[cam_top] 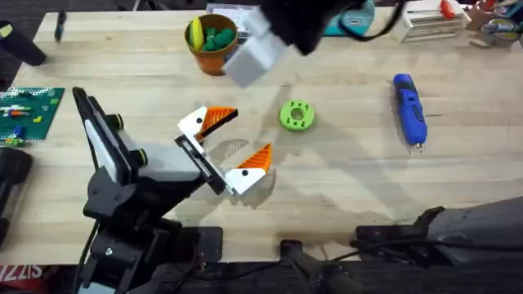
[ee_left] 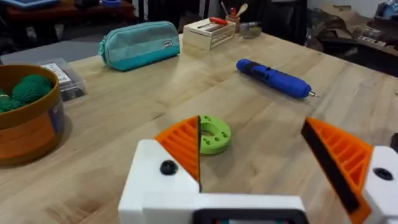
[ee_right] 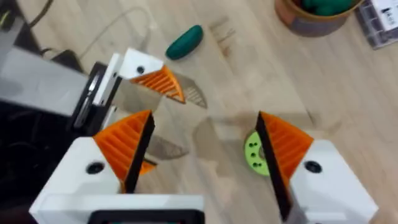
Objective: Pick up the gripper from the table and insert it into the empty holder that is missing its gripper. Then pick up a screw, insert it into the mounting hole, and use the screwdriver to tighten it. Finally, clean up the table by picking up the vegetable and placing it into the bucket.
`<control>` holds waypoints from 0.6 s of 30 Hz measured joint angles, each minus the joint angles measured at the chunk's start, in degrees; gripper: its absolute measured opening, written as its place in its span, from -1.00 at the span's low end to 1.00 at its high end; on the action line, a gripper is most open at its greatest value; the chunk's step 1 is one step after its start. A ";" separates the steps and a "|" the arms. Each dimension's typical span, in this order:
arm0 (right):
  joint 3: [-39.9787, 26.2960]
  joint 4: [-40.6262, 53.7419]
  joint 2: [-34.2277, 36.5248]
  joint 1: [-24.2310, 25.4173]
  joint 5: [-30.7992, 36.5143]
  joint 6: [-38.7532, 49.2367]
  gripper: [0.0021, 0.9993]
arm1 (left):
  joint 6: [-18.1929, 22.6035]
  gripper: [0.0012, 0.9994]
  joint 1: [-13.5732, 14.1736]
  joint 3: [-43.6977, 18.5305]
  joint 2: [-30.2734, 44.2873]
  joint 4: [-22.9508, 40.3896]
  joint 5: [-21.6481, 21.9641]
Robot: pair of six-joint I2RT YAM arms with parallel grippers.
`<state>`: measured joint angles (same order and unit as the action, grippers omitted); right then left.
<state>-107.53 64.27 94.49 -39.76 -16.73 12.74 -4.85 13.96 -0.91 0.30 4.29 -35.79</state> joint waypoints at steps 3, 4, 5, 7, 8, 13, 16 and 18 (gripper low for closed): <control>0.01 3.46 -0.25 3.42 -5.35 3.17 0.99 | 0.07 0.97 0.00 0.00 0.00 0.00 0.00; 0.08 4.28 -0.24 4.47 -7.20 4.19 0.99 | 0.07 0.97 0.00 0.00 0.02 0.00 0.00; 0.28 5.05 -0.25 5.43 -9.01 5.20 0.99 | 0.07 0.97 0.00 0.00 0.02 0.01 0.00; 1.10 5.85 -0.26 7.26 -12.54 7.12 0.99 | 0.07 0.97 0.00 0.00 0.00 0.01 0.00; 1.78 6.14 -0.27 8.09 -14.21 7.96 0.99 | 0.07 0.97 0.00 0.00 0.02 0.02 0.00; 6.20 7.52 -0.25 11.12 -19.67 10.68 0.99 | 0.07 0.97 0.00 0.00 0.00 0.00 0.00; 8.26 7.60 -0.23 11.40 -20.98 11.59 0.99 | 0.07 0.97 0.00 0.00 0.01 0.01 0.00; 9.09 7.62 -0.25 11.40 -21.62 11.86 0.99 | 0.07 0.97 0.00 0.00 0.02 0.00 0.00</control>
<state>-98.44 71.90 94.24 -28.36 -38.35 24.60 -4.78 13.96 -0.91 0.32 4.29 -35.79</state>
